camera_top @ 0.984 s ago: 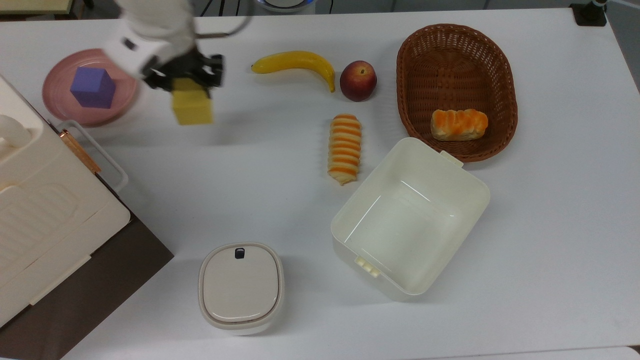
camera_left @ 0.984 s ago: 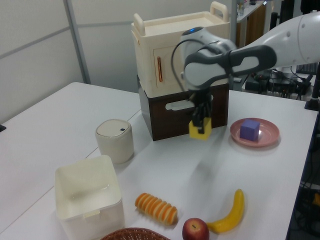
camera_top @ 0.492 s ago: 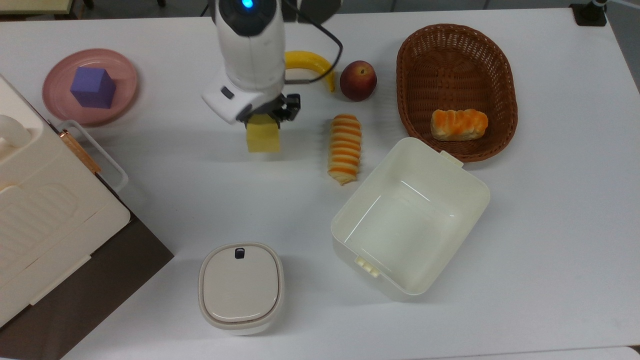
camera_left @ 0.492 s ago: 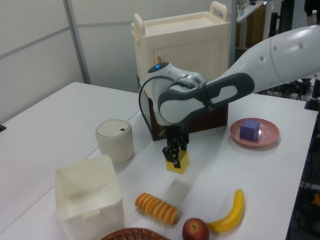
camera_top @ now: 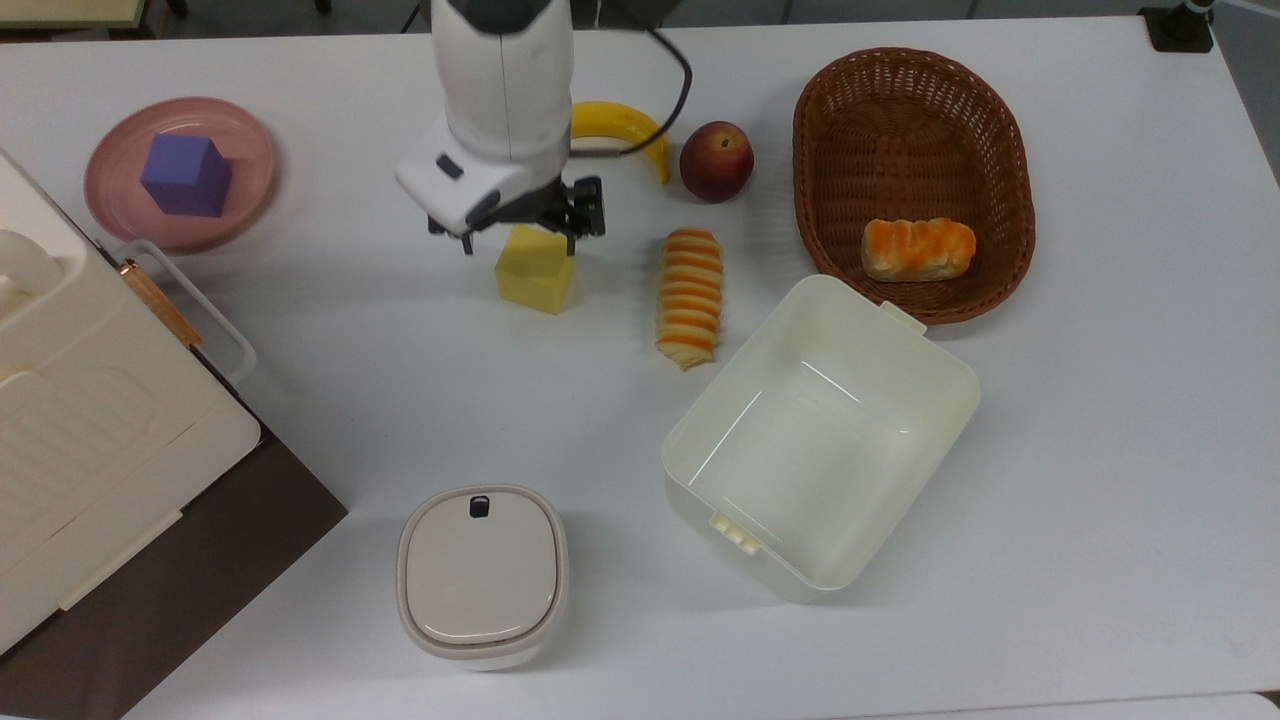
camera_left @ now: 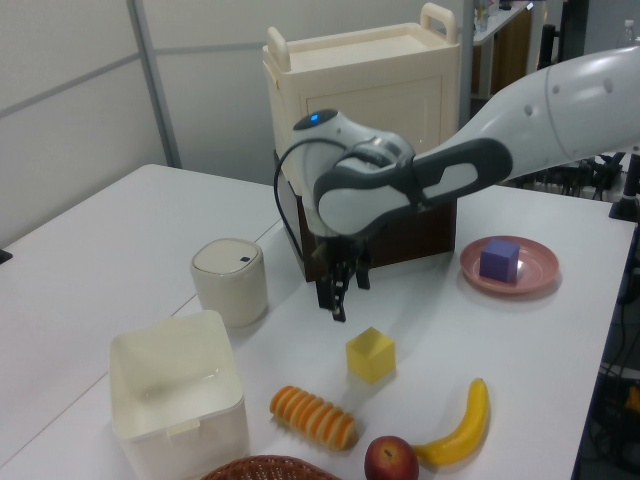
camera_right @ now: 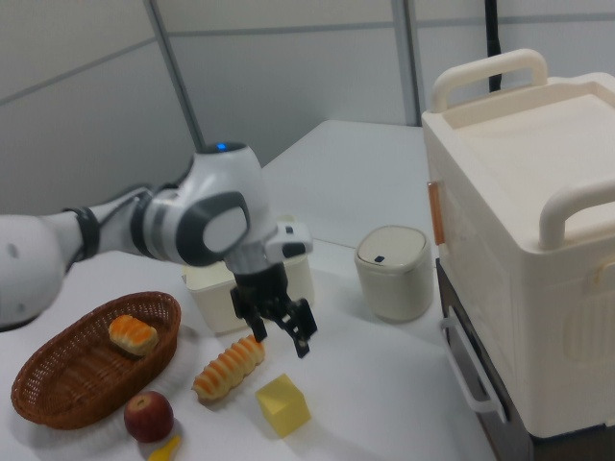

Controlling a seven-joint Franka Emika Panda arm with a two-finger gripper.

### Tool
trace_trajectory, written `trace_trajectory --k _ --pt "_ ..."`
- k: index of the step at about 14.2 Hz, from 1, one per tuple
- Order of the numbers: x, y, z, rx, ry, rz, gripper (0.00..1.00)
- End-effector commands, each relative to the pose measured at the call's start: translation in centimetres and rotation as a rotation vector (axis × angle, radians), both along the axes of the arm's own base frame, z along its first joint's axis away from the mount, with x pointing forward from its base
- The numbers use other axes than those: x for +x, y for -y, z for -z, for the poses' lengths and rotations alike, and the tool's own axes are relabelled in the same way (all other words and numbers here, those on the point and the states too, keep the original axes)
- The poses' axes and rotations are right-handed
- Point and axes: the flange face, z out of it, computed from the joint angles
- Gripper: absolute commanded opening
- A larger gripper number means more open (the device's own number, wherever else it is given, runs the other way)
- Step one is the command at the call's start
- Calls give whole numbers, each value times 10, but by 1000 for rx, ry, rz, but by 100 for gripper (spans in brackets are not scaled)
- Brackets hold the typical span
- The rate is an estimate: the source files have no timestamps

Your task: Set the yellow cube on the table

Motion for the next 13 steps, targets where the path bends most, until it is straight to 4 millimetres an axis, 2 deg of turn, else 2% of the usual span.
trace_trajectory --k 1,3,7,8,13 --pt "-23 2 -75 -44 -15 31 100" --pt "-29 2 -105 -44 -41 46 100" --pt "-56 5 -167 -10 35 68 100" --pt "-60 11 -173 1 41 83 100" --pt "-71 -1 -181 -5 16 66 100"
